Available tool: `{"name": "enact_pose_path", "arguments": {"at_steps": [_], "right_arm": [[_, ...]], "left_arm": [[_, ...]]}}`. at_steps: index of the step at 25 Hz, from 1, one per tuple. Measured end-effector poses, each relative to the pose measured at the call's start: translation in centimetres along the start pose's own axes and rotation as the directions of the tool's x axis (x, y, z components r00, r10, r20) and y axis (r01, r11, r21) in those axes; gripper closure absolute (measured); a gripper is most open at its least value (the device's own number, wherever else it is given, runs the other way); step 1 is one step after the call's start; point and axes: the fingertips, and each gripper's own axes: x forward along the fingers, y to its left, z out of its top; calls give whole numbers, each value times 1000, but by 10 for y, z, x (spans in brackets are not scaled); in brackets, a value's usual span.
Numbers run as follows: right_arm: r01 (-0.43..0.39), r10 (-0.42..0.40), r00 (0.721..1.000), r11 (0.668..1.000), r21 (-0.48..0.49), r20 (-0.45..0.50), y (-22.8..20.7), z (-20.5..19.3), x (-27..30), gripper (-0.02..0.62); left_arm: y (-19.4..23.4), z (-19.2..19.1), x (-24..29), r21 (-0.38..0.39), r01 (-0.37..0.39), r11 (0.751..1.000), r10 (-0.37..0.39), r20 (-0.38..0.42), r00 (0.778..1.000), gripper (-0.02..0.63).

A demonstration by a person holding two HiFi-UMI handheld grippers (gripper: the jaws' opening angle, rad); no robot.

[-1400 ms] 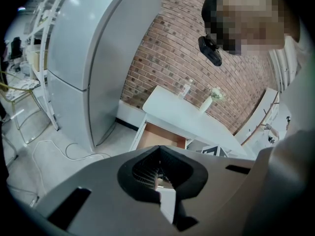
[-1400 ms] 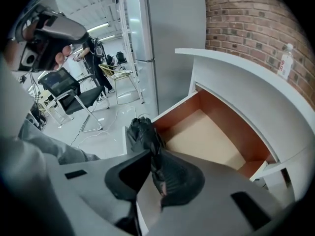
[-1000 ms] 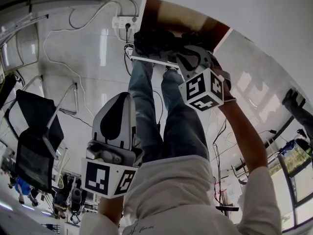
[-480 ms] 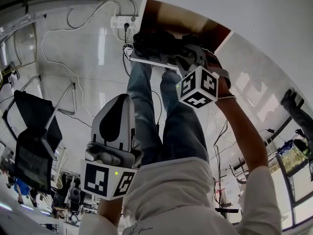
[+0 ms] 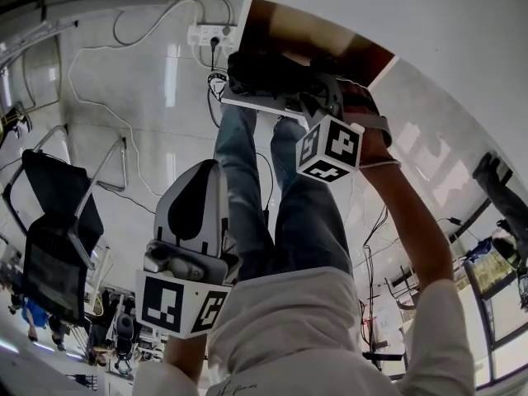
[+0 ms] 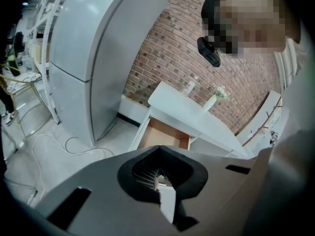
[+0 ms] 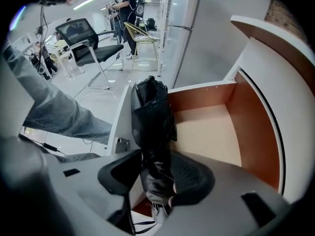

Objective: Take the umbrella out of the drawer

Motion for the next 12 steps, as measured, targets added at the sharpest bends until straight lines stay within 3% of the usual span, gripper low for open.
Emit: {"name": "enact_pose_path", "arguments": {"at_steps": [12], "right_arm": [[21, -23, 999, 997, -74, -30, -4, -2, 12, 371]], "left_arm": [[1, -4, 3, -2, -2, 1000, 2, -9, 1000, 589]]}}
